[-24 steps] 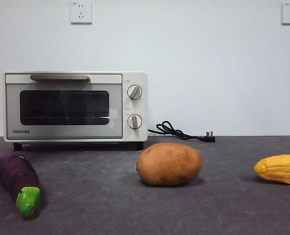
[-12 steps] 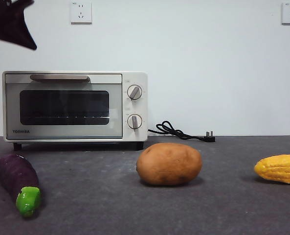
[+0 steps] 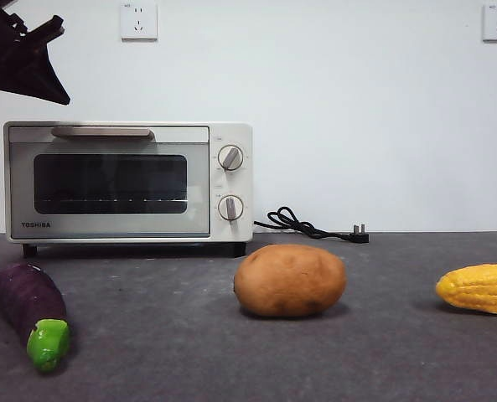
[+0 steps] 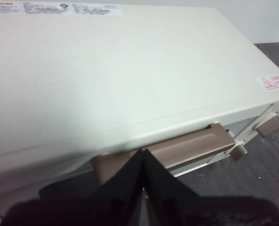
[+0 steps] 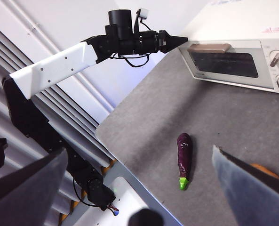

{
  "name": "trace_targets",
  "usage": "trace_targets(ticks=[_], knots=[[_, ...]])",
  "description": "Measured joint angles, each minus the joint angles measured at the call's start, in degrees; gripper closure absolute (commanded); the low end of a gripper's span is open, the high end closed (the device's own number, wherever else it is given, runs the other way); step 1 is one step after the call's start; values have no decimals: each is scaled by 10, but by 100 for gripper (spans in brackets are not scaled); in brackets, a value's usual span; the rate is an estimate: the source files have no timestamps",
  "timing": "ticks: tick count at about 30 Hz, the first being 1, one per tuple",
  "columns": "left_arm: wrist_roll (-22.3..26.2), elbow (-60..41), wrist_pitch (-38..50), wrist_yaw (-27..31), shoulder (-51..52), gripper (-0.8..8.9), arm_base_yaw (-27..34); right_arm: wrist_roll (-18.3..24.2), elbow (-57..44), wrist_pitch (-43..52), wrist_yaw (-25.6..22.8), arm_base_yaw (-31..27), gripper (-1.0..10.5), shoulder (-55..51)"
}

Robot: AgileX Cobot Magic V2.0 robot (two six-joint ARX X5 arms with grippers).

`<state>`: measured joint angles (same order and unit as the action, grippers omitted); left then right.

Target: Take the eggplant from the table,put the eggplant in the oven

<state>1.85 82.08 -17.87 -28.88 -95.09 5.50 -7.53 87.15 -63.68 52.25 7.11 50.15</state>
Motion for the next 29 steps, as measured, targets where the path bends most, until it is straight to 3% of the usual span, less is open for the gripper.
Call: trace_targets(ticks=[19, 29], knots=[[5, 9, 32, -2, -59, 819, -19, 0, 0, -14, -2, 0, 348, 7], [32, 19, -29, -12, -57, 819, -56, 10, 0, -13, -2, 0, 348, 13]])
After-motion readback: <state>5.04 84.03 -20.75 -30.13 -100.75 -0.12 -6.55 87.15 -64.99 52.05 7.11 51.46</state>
